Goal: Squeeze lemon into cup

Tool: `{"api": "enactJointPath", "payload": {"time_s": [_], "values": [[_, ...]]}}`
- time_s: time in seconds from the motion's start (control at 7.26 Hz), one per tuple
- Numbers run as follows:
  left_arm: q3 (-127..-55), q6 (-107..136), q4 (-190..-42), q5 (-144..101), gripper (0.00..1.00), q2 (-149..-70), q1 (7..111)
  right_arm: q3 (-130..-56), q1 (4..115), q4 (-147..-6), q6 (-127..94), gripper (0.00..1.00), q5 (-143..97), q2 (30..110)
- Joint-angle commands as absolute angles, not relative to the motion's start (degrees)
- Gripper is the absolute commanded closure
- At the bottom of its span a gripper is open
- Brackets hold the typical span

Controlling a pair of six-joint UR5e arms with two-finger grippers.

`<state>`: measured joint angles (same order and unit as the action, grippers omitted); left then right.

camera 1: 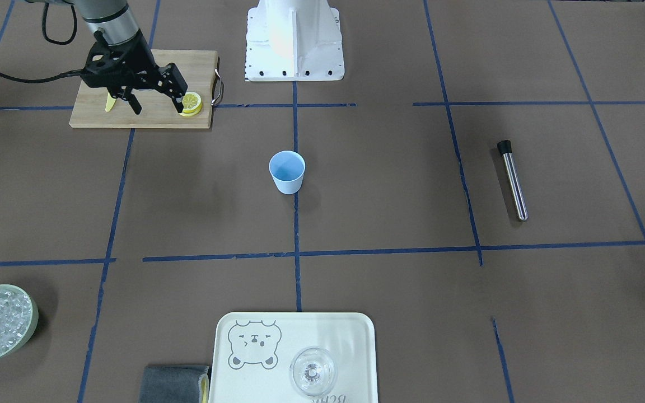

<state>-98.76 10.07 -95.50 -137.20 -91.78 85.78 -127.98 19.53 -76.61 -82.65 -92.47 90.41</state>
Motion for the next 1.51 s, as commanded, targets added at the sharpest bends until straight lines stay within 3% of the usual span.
{"api": "enactJointPath", "payload": {"time_s": [0.0,0.55,1.38], "values": [[-97.83,10.02,-96.58,-137.2,0.0,-91.85,85.78,-127.45,10.23,-76.2,-85.6,0.0,-83.0,92.45],[-97.12,10.02,-96.59,-137.2,0.0,-92.02,85.78,-121.38,5.81,-68.47,-87.71,0.0,-80.51,92.02],[-96.95,9.76,-96.68,-137.29,0.0,-92.11,85.78,-120.85,4.75,-68.64,-87.54,0.0,-79.98,92.37]]}}
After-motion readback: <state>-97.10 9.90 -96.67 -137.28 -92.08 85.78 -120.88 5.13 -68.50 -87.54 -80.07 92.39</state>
